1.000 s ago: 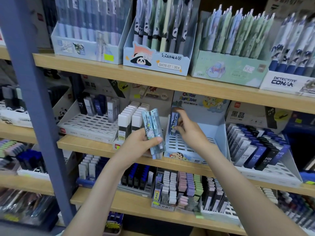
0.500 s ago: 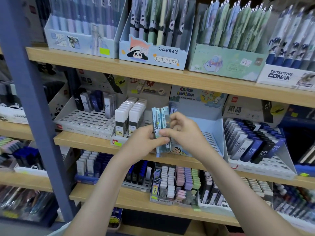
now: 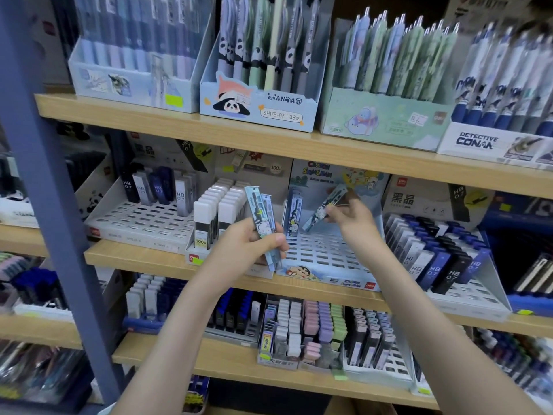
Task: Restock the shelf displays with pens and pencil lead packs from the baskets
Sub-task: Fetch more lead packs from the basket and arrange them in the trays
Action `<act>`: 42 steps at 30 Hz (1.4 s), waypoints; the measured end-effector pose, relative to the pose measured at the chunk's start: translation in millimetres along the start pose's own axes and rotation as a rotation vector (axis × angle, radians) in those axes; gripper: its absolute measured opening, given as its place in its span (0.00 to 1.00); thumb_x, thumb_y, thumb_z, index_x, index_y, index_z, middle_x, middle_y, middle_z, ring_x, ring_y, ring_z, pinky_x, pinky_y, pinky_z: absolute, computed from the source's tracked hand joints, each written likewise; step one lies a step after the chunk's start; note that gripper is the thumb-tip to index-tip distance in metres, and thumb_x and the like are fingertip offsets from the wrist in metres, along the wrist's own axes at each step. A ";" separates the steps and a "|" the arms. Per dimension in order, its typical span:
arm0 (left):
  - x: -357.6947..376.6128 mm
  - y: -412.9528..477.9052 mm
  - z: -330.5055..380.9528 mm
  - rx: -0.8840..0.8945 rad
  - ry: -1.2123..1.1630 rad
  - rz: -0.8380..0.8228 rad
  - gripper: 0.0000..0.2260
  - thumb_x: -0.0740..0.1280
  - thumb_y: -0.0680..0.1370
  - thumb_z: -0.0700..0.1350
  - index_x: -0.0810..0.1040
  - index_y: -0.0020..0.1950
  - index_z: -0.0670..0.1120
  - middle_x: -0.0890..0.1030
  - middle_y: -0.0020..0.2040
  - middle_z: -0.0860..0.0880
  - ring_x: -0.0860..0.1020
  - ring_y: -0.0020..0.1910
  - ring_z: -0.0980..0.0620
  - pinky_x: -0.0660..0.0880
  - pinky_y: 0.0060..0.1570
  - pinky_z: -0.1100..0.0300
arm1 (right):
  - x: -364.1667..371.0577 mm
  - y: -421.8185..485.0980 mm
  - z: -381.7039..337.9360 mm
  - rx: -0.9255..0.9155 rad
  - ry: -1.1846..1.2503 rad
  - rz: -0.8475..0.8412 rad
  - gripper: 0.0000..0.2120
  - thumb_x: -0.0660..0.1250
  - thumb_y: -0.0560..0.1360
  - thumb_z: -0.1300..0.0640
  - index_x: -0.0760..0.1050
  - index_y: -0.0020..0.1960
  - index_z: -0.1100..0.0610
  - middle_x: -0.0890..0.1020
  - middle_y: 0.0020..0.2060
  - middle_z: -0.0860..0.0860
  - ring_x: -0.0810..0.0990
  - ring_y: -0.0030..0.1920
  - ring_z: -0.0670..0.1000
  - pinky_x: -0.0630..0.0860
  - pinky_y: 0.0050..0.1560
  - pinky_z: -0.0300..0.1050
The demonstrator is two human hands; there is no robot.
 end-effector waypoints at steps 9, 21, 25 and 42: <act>-1.6 1.9 -0.6 -0.017 0.006 0.006 0.02 0.66 0.78 0.38 0.76 0.48 0.44 0.84 0.38 0.48 0.83 0.41 0.50 0.81 0.43 0.54 | 14.3 22.8 10.5 -0.166 -0.186 0.045 0.21 0.63 0.78 0.61 0.62 0.68 0.49 0.81 0.42 0.57 0.80 0.44 0.54 0.75 0.41 0.46; 3.4 4.2 -3.6 -0.051 -0.021 -0.005 0.02 0.65 0.78 0.38 0.76 0.50 0.43 0.84 0.41 0.45 0.83 0.41 0.51 0.80 0.38 0.60 | 21.1 22.7 4.7 -0.282 -0.409 -0.150 0.20 0.57 0.81 0.62 0.65 0.71 0.48 0.78 0.47 0.51 0.77 0.46 0.44 0.67 0.42 0.35; 2.9 2.8 -4.0 -0.034 -0.024 -0.010 0.02 0.66 0.78 0.37 0.76 0.49 0.42 0.83 0.39 0.45 0.83 0.40 0.51 0.80 0.39 0.60 | 20.5 24.8 8.3 -0.397 -0.560 -0.106 0.25 0.57 0.80 0.62 0.59 0.74 0.45 0.74 0.58 0.57 0.73 0.56 0.54 0.68 0.51 0.42; 17.9 6.6 -9.2 -0.023 0.258 -0.073 0.06 0.72 0.74 0.44 0.78 0.48 0.48 0.84 0.33 0.52 0.82 0.36 0.56 0.78 0.44 0.58 | 29.8 -46.3 -32.2 -0.321 -0.041 -0.274 0.14 0.74 0.70 0.56 0.70 0.48 0.47 0.75 0.37 0.47 0.72 0.36 0.43 0.72 0.41 0.40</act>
Point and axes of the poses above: each hand's wrist, its own y-axis towards the middle knuckle, its own x-axis out of the palm, z = x × y, the point moved 2 cm from there along y, towards the middle knuckle
